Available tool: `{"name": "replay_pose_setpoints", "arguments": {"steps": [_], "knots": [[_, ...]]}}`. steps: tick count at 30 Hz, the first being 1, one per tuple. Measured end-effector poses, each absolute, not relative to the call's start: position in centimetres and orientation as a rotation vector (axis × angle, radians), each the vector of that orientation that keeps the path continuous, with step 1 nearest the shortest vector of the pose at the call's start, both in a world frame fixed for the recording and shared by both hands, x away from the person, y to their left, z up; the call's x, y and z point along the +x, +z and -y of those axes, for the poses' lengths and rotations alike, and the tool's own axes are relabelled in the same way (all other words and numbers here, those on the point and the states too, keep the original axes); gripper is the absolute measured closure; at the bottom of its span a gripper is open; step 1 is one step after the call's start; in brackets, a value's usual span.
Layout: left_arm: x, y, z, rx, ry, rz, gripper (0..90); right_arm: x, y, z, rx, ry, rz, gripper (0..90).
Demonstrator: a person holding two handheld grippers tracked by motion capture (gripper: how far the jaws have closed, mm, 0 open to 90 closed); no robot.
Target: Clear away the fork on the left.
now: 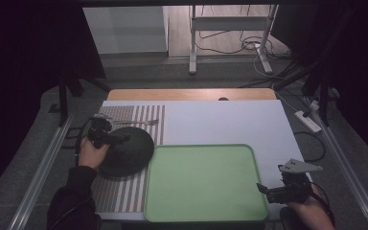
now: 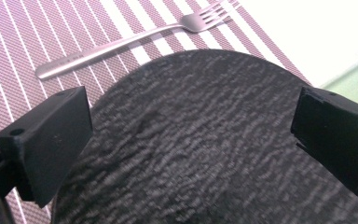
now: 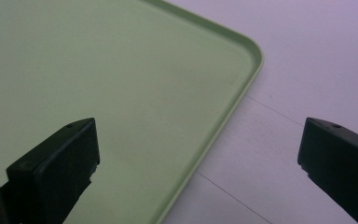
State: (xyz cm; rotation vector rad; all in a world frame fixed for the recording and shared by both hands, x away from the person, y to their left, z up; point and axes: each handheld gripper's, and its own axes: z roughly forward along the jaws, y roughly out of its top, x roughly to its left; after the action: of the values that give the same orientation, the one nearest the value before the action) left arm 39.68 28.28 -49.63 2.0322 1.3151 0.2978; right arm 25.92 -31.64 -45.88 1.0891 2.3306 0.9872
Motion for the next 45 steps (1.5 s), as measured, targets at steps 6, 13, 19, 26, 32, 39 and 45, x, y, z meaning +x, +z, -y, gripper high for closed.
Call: {"name": "replay_pose_setpoints", "arguments": {"steps": [6, 13, 19, 26, 32, 39, 45], "knots": [[41.0, -49.7, -28.2, 2.045, 0.307, -1.318, 0.0, 25.9, -45.9, 31.6, 1.088, 0.986, -2.333, 0.0], [42.8, -50.0, -28.0, 2.065, 0.298, -1.327, 0.0, 25.9, -45.9, 31.7, 1.087, 0.990, -2.336, 0.0], [44.1, -50.2, -27.9, 2.073, 0.287, -1.331, 0.0, 25.9, -45.9, 31.7, 1.083, 0.990, -2.340, 0.0], [45.6, -50.5, -28.0, 2.088, 0.305, -1.351, 1.8, 25.9, -45.9, 31.7, 1.079, 0.993, -2.342, 0.0], [46.5, -50.1, -28.6, 2.108, 0.295, -1.326, 39.1, 25.9, -45.9, 31.7, 1.076, 0.993, -2.346, 0.0], [48.2, -50.3, -29.6, 2.102, 0.283, -1.393, 89.0, 25.9, -45.9, 31.7, 1.075, 0.998, -2.347, 0.0], [49.9, -51.0, -30.1, 2.134, 0.306, -1.489, 89.0, 25.9, -45.9, 31.7, 1.072, 1.000, -2.350, 0.0]]}}
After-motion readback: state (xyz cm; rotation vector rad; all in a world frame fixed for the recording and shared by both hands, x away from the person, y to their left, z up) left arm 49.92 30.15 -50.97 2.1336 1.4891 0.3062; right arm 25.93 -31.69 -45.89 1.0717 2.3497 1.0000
